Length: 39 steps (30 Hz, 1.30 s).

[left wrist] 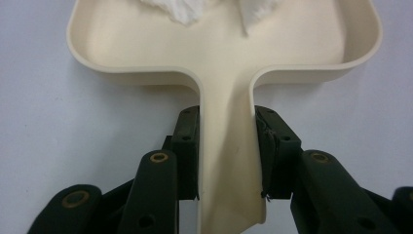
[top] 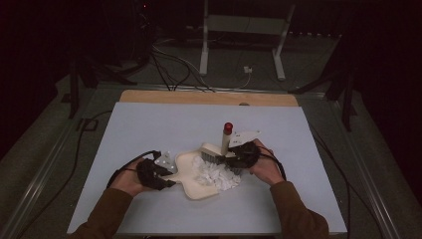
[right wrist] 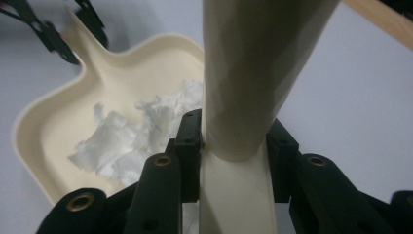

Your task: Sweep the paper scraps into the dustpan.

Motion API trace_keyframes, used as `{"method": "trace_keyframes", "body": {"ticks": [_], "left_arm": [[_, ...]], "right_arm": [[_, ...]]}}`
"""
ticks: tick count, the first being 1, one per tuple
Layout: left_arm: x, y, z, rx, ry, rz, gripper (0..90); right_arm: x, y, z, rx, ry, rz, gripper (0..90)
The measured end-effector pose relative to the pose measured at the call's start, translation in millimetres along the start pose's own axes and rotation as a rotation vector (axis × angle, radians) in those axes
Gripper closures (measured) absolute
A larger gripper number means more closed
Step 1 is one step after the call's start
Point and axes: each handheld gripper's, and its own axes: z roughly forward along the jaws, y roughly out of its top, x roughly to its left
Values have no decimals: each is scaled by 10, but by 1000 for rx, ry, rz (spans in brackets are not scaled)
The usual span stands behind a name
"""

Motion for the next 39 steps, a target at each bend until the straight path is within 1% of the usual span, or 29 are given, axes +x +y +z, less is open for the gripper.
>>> {"method": "trace_keyframes", "body": {"ticks": [2, 4, 5, 7, 10, 12, 15, 16, 18, 19, 22, 23, 24, 25, 27, 29, 31, 33, 34, 36, 39], "left_arm": [[-2, 1, 4, -2, -1, -1, 669], [-7, 4, 8, -2, -2, 0, 669], [-10, 6, 11, -2, -2, 1, 668], [-20, 9, 16, -5, -4, 2, 668], [-34, 16, 21, -3, -5, 4, 668], [-41, 22, 22, -2, -8, 7, 668], [-48, 30, 26, -1, -10, 9, 668], [-48, 33, 28, 0, -10, 12, 668], [-53, 39, 36, -3, -14, 11, 668], [-50, 42, 36, 2, -13, 18, 668], [-65, 54, 50, -7, -14, 9, 668], [-68, 59, 52, -4, -15, 8, 668], [-71, 63, 53, -3, -15, 7, 669], [-72, 69, 52, -1, -16, 9, 669], [-75, 77, 52, 1, -18, 10, 668], [-77, 81, 58, -2, -18, 1, 669], [-76, 89, 65, 6, -14, 2, 668], [-80, 103, 78, 17, -8, 6, 668], [-79, 108, 80, 15, -8, 3, 668], [-74, 120, 88, 12, -9, -1, 668], [-74, 132, 100, 17, -6, -2, 669]], "right_arm": [[-8, 9, -27, -30, 3, 8, 673], [-27, 18, -57, -44, -23, 19, 673], [-39, 22, -70, -45, -43, 26, 673], [-64, 26, -94, -40, -85, 57, 673], [-99, 15, -131, -22, -154, 94, 673], [-131, -4, -171, -13, -201, 133, 673], [-156, -32, -226, -6, -240, 182, 673], [-153, -42, -247, 3, -260, 198, 673], [-130, -66, -282, 16, -299, 210, 673], [-110, -84, -301, 26, -322, 218, 673], [-61, -134, -321, 47, -368, 241, 673], [-48, -155, -324, 54, -387, 248, 673], [-33, -178, -329, 65, -418, 257, 673], [-24, -189, -333, 72, -433, 265, 673], [-3, -217, -351, 77, -468, 273, 673], [22, -230, -369, 82, -503, 284, 673], [50, -238, -371, 89, -541, 289, 673], [71, -245, -354, 102, -561, 308, 673], [78, -249, -339, 111, -562, 319, 673], [93, -260, -293, 121, -550, 343, 673], [126, -248, -253, 108, -537, 369, 674]]}}
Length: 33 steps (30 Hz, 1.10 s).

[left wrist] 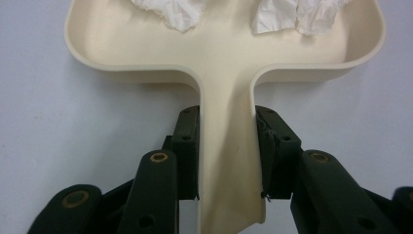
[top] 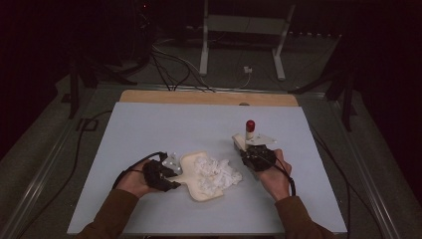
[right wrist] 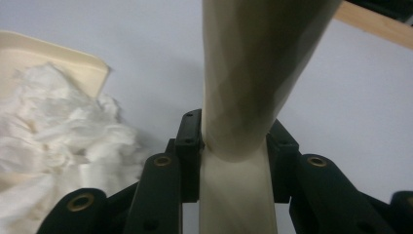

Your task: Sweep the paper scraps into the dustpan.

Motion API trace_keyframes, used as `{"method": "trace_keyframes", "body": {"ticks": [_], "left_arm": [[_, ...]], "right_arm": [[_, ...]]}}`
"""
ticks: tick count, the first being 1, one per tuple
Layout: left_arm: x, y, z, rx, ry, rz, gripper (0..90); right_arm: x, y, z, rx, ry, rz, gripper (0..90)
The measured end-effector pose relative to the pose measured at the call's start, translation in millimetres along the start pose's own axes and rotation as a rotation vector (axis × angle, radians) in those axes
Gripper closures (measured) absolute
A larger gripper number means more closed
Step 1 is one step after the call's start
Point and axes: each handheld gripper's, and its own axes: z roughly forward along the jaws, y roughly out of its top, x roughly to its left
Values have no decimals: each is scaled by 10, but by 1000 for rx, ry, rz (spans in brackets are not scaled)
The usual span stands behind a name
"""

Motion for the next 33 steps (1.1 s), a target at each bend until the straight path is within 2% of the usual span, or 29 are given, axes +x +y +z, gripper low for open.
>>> {"method": "trace_keyframes", "body": {"ticks": [4, 13, 21, 33], "left_arm": [[-4, 15, 6, 3, 1, -5, 669], [-14, 38, 13, 0, 3, -12, 668], [-23, 43, 16, -9, 8, -16, 669], [-22, 76, 38, -17, 5, -12, 669]], "right_arm": [[62, 14, 7, 9, 21, 14, 673], [234, 65, 7, 9, 87, 85, 673], [406, 131, 39, 10, 134, 106, 673], [654, 219, 54, 14, 188, 102, 673]]}}
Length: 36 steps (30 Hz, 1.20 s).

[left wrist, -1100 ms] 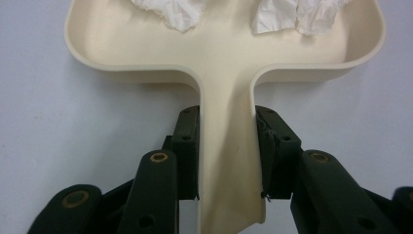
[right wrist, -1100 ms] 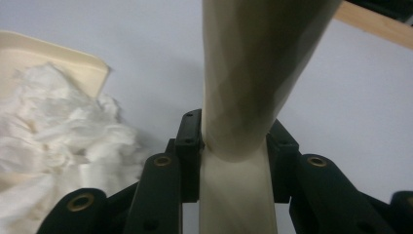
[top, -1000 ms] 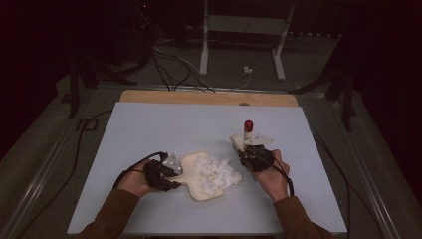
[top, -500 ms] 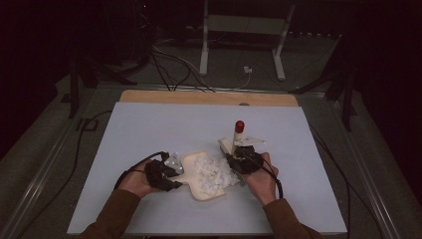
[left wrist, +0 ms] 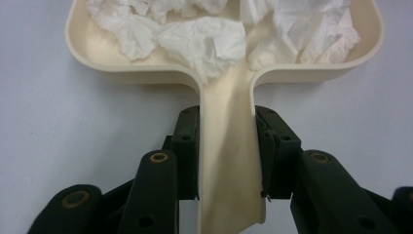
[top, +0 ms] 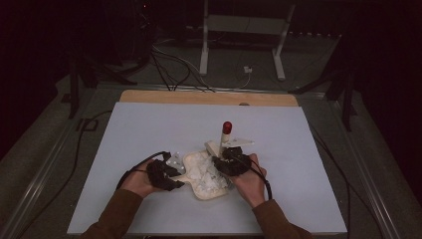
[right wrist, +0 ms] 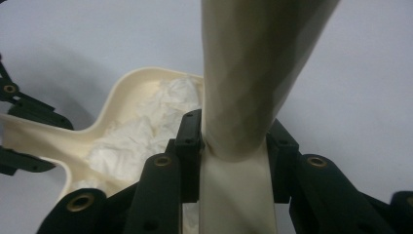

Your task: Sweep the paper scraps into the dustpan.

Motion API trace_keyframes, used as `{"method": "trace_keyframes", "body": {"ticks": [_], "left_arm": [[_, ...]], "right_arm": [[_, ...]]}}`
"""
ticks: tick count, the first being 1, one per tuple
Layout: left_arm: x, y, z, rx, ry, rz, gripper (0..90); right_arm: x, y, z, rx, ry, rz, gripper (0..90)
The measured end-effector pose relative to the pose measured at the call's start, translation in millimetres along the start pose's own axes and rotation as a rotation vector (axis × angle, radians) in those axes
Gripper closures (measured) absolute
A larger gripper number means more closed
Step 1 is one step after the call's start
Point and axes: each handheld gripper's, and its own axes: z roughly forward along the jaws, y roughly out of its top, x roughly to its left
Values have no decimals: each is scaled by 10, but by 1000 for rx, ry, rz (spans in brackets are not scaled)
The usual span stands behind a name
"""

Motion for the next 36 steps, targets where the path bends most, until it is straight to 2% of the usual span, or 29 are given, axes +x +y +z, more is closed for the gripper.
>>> {"method": "trace_keyframes", "body": {"ticks": [6, 11, 15, 20, 25, 36], "left_arm": [[-11, 3, 20, -23, 3, -14, 669], [-34, 4, 41, -30, 14, -6, 669], [-64, -61, 66, -78, 22, -13, 670], [-143, -134, 156, -179, 38, -60, 670], [-166, -143, 140, -206, 53, -55, 671], [-176, -161, 70, -265, 83, -49, 671]], "right_arm": [[110, 28, -15, -7, 36, -3, 674], [176, 37, -10, -1, 59, -9, 673], [164, 43, -18, 3, 74, -1, 673], [145, 57, -67, 0, 48, -40, 673], [77, 119, -152, -18, 28, -72, 673], [-84, 242, -351, -72, 7, -40, 672]]}}
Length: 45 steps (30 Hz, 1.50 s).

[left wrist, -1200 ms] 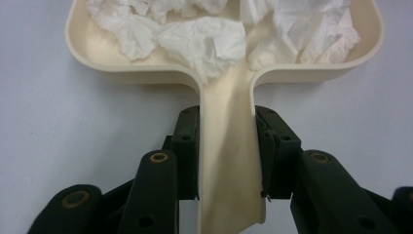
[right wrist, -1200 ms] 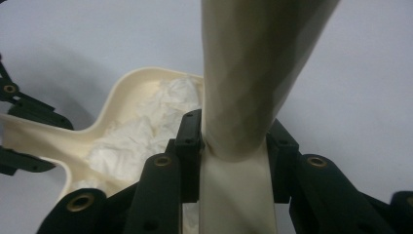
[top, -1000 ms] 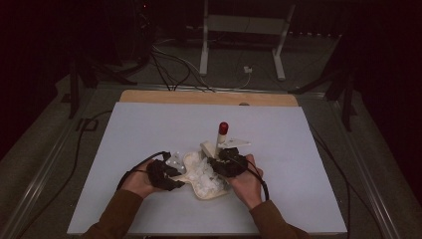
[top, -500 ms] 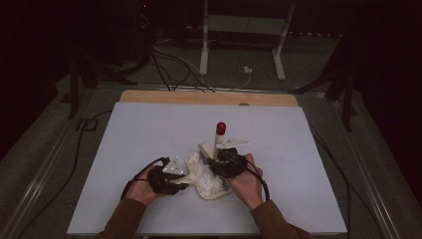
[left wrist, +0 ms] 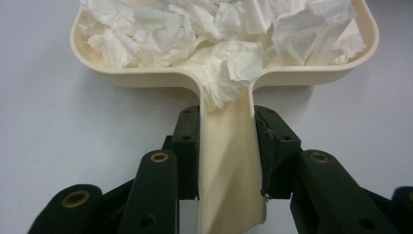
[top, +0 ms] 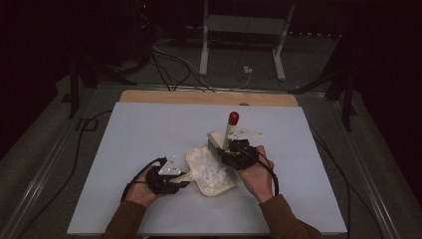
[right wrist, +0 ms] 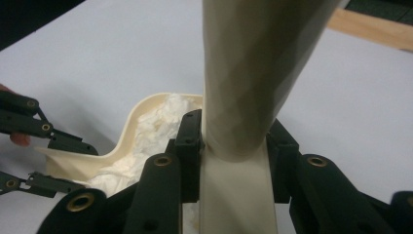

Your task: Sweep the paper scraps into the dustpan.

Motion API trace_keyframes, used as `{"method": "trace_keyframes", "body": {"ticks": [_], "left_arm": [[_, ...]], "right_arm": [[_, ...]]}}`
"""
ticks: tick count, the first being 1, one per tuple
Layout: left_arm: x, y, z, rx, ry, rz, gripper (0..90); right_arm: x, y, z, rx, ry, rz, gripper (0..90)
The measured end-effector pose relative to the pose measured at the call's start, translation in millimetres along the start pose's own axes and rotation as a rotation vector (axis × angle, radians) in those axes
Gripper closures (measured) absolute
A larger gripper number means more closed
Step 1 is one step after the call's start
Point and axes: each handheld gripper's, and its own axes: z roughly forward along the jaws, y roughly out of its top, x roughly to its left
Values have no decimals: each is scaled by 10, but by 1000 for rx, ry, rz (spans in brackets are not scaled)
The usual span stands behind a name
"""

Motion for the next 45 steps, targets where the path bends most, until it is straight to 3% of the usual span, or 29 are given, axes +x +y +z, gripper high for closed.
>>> {"method": "trace_keyframes", "body": {"ticks": [12, 22, 35, 45], "left_arm": [[22, -41, -75, -50, 30, -34, 671], [47, -84, -166, -76, 58, -59, 670], [101, -210, -262, -105, 158, -144, 669], [99, -267, -341, -129, 238, -189, 670]], "right_arm": [[-115, 48, -83, -41, -35, 12, 673], [-227, 25, -39, -32, -45, -48, 673], [-418, -97, 9, -36, -49, -114, 673], [-500, -149, 0, -30, -21, -154, 673]]}}
